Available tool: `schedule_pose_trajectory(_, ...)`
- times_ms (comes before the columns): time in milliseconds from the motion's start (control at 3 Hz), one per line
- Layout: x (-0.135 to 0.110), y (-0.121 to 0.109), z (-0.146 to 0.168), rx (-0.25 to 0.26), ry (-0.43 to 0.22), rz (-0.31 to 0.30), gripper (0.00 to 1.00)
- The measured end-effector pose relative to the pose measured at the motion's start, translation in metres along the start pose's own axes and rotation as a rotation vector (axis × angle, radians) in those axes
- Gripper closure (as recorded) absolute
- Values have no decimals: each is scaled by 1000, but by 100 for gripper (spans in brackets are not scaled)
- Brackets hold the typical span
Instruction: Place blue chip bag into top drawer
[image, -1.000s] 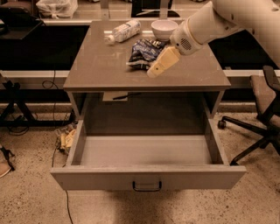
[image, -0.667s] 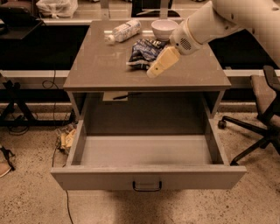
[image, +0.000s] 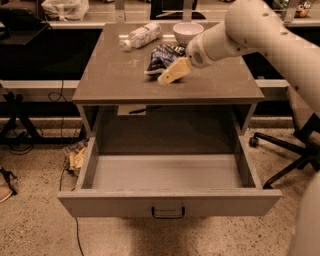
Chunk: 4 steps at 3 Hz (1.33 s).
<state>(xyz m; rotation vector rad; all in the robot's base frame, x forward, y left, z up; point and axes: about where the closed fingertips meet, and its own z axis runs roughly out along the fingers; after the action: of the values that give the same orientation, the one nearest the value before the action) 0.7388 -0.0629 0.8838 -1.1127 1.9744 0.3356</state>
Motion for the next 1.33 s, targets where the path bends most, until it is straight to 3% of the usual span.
schedule_pose_trajectory(333, 3, -17, 41, 41, -9, 42, 0)
schedule_pose_trajectory(667, 10, -26, 70, 66, -4, 82, 18)
schedule_pose_trajectory(1000, 9, -27, 70, 79, -52, 121, 42)
schedule_pose_trajectory(1333, 0, -22, 47, 83, -143, 146, 65)
